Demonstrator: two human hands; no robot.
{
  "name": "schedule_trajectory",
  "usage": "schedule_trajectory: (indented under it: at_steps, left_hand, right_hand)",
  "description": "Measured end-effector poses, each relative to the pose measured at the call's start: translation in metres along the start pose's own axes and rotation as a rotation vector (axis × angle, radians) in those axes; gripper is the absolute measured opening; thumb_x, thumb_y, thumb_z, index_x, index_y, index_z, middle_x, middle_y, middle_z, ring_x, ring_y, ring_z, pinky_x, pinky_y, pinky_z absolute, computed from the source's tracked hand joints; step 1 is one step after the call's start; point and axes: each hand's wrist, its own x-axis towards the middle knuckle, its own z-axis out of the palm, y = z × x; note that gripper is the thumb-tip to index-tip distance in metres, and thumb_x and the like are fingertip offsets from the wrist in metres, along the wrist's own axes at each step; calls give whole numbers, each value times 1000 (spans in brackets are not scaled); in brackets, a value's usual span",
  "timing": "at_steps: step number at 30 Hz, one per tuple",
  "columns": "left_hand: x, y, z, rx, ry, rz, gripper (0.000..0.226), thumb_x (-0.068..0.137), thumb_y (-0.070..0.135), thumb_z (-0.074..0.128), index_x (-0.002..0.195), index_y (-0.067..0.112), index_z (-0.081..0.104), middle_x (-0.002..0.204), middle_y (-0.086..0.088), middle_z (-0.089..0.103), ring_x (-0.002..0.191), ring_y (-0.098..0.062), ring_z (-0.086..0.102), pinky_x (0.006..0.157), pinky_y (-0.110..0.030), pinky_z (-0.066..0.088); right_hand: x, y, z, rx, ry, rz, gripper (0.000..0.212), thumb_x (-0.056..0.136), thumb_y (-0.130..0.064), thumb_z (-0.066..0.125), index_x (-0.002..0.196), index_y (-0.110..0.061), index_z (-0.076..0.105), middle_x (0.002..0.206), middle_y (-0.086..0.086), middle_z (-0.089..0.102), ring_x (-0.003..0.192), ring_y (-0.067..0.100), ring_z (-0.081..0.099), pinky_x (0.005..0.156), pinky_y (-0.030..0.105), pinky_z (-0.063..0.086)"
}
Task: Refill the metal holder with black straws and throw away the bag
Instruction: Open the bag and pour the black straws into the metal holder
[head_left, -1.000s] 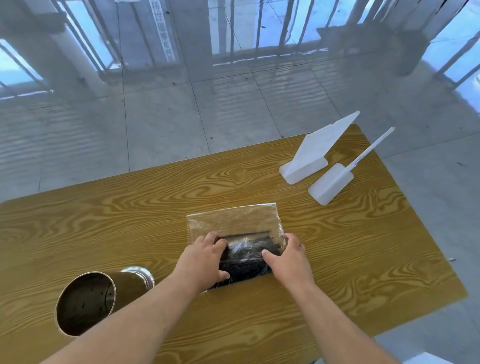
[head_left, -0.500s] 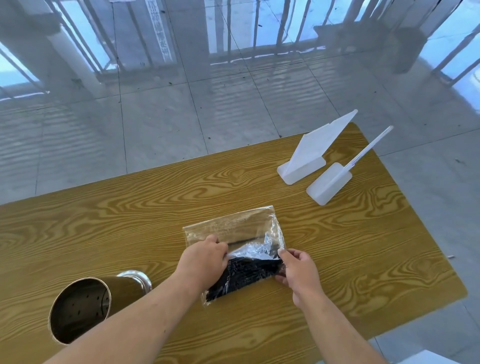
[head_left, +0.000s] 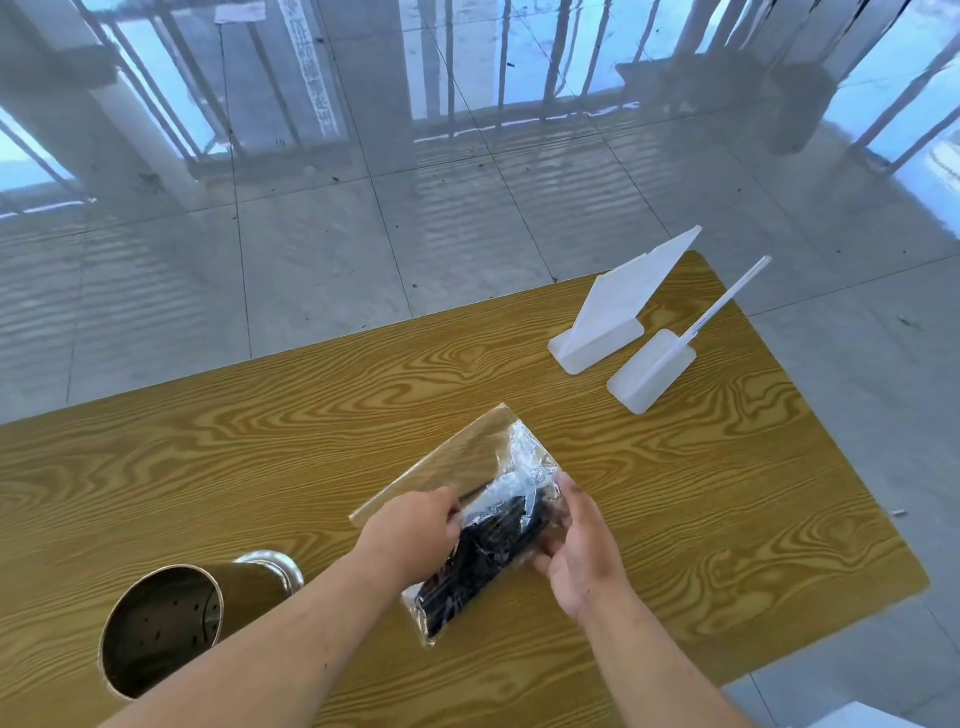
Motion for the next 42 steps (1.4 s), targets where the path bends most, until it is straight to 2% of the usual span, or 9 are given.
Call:
schedule_trajectory:
  at_steps: [3,10,18,21,24,28,31,34,42]
  left_hand:
    - [-3,2,-1,-61,-3,-13,20,108,37,43,106,26,60,98,3,75,84,-21,67,70,-37,54]
    - [-14,13,-11,-190,-39,-19,18,104,40,49,94,29,60,82,8,69,66,-11,59,55,-29,43]
    - [-40,9,-78,-302,54,-38,22,92,42,54,79,27,61,76,3,75,62,-16,63,56,-34,52]
    - [-50,0,-106,-293,131,-77,22,90,40,58,77,24,63,74,3,76,58,-15,62,56,-36,54]
    - [-56,-15,-131,-291,195,-127,21,88,39,60,80,22,69,73,8,77,63,-13,72,63,-41,61]
    - [-61,-38,-150,-387,201,-145,15,97,25,64,85,16,68,77,11,81,64,-9,76,77,-48,66]
    - [-69,-53,-159,-582,183,-147,11,100,6,62,101,13,69,78,-5,82,68,-22,77,83,-50,65]
    - [-81,-59,-168,-733,177,-135,33,101,-7,54,113,19,71,74,-12,79,65,-22,72,66,-33,61]
    - [-117,-62,-206,-843,315,-136,20,103,8,60,90,11,75,82,0,82,72,-15,71,68,-32,50]
  right_hand:
    - [-3,5,4,123,4,17,53,87,-42,80,130,-14,69,123,20,76,106,35,72,96,50,59]
    - [-10,31,22,-208,-54,97,26,104,-14,68,129,-18,59,106,12,84,92,33,81,63,41,63]
    - [5,23,16,-315,127,0,22,104,-7,60,118,-23,61,107,16,80,97,39,78,90,58,63]
    - [2,19,9,-353,194,-35,21,106,-9,58,123,-20,62,106,14,75,73,23,64,62,37,52]
    - [1,15,1,-399,260,-37,18,109,-13,56,125,-20,62,100,10,71,63,14,50,52,29,38]
    - [-9,1,-5,-362,242,-52,15,111,-10,53,117,-16,66,97,8,75,70,21,67,47,28,48]
    - [-19,-12,-7,-276,184,-86,16,111,-6,52,113,-13,66,100,12,80,79,26,76,60,37,59]
    - [-30,-29,-9,-239,135,-158,16,109,-5,55,113,-13,68,89,6,83,74,22,76,67,40,61]
    - [-67,-99,10,-235,-9,-368,20,109,-4,55,112,-12,72,96,11,79,77,23,74,69,38,59]
